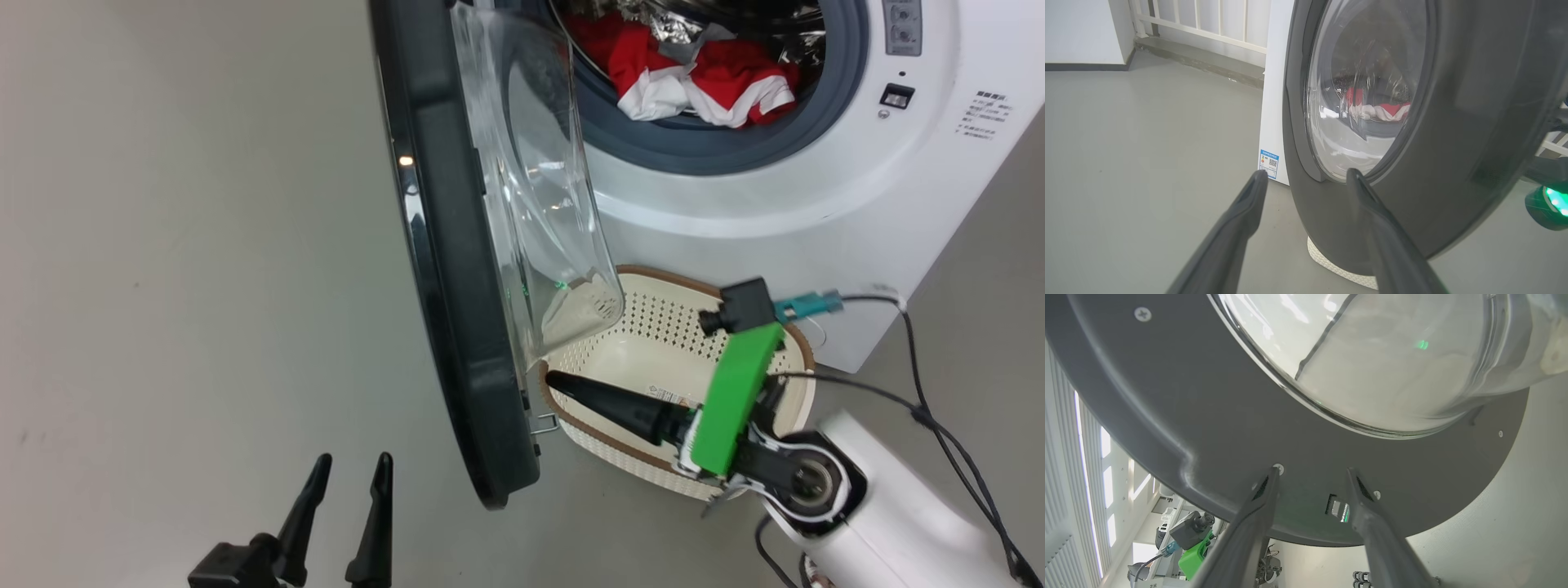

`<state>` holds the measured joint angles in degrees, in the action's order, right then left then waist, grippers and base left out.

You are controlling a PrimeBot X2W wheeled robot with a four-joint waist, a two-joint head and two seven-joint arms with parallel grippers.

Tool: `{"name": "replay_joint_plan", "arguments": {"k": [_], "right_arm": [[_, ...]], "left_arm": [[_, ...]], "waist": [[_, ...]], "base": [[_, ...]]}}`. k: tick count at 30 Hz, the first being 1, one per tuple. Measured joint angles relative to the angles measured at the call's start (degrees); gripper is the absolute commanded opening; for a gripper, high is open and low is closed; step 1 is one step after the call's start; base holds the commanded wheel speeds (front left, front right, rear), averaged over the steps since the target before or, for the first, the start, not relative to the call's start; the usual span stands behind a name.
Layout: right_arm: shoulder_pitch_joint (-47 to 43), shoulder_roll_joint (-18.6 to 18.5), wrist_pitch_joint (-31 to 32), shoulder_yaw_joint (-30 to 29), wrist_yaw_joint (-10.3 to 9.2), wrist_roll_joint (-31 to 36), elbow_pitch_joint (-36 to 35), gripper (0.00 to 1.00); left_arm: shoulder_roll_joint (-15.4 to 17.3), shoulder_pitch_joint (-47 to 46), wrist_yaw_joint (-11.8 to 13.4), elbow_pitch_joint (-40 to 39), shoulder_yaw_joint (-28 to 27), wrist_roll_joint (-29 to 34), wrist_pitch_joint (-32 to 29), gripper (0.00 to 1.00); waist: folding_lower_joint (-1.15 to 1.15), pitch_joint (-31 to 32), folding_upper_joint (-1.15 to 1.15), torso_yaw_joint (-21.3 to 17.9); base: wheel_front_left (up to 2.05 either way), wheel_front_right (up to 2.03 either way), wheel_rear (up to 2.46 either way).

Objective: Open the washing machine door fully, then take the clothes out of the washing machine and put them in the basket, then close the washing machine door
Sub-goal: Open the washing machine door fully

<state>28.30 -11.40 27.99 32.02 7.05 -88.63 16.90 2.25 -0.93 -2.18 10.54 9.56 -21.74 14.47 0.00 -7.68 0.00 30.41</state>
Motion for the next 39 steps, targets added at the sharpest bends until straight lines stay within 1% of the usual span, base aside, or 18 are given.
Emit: {"name": "replay_joint_plan", "arguments": {"k": [8,13,17,20,24,30,32,34,35,36,39], "right_arm": [[-6.93,-2.02,-5.94,-1.99,0.00,-0.08,0.02,1.00],[-10.84,-3.70,-9.64,-3.72,0.00,-0.07,0.04,1.00],[-13.43,-5.09,-14.13,-4.34,0.00,1.08,0.26,1.00],[-14.87,-6.36,-18.80,-4.34,0.00,3.98,1.00,1.00],[-16.27,-7.94,-25.92,-2.78,0.00,7.89,2.11,1.00],[-16.40,-10.16,-38.16,1.76,0.00,14.58,4.08,1.00],[-16.33,-10.89,-40.83,2.96,0.00,17.35,5.09,1.00],[-16.19,-11.26,-41.99,3.39,0.00,20.73,6.21,1.00],[-16.15,-11.24,-42.19,3.14,0.00,22.02,6.46,1.00],[-16.17,-10.77,-42.19,1.53,0.00,23.56,6.45,1.00],[-16.19,-9.35,-42.20,-4.69,0.00,30.67,5.16,1.00]], "left_arm": [[0.02,-0.02,-1.37,1.43,-0.53,1.10,0.00,1.00],[0.01,-0.07,-1.40,1.67,-1.35,1.14,0.00,1.00],[0.01,-0.07,-1.46,1.70,-1.93,1.66,0.00,1.00],[0.01,-0.07,-1.46,1.69,-2.15,1.69,0.00,1.00],[0.02,-0.06,-1.46,1.70,-2.53,1.69,0.00,1.00],[0.01,-0.05,-1.47,1.78,-3.03,1.70,0.00,1.00],[0.01,-0.05,-1.47,1.88,-3.15,1.88,0.00,1.00],[0.01,-0.05,-1.47,1.89,-3.30,2.11,0.00,1.00],[0.01,-0.05,-1.47,1.89,-3.36,2.11,0.00,1.00],[0.01,-0.04,-1.47,1.89,-3.44,2.12,0.00,1.00],[0.01,-0.03,-1.47,1.87,-3.56,2.18,0.00,1.00]], "waist": [[0.00,1.53,0.00,-1.01],[0.00,1.71,0.00,-2.06],[0.00,1.87,0.00,-2.73],[0.00,2.03,0.00,-3.11],[0.00,2.22,0.00,-3.63],[0.00,2.43,0.00,-4.44],[0.00,2.55,0.00,-4.65],[0.00,2.65,0.00,-4.83],[0.00,2.70,0.00,-4.91],[0.00,2.71,0.00,-5.00],[0.00,2.66,0.00,-5.25]], "base": [[0.00,0.00,0.00],[0.00,0.00,0.00],[0.00,0.00,0.00],[0.00,0.00,0.00],[0.00,0.00,0.00],[0.00,0.00,0.00],[0.00,0.00,0.00],[0.00,0.00,0.00],[0.00,0.00,0.00],[0.00,0.00,0.00],[0.00,0.00,0.00]]}}
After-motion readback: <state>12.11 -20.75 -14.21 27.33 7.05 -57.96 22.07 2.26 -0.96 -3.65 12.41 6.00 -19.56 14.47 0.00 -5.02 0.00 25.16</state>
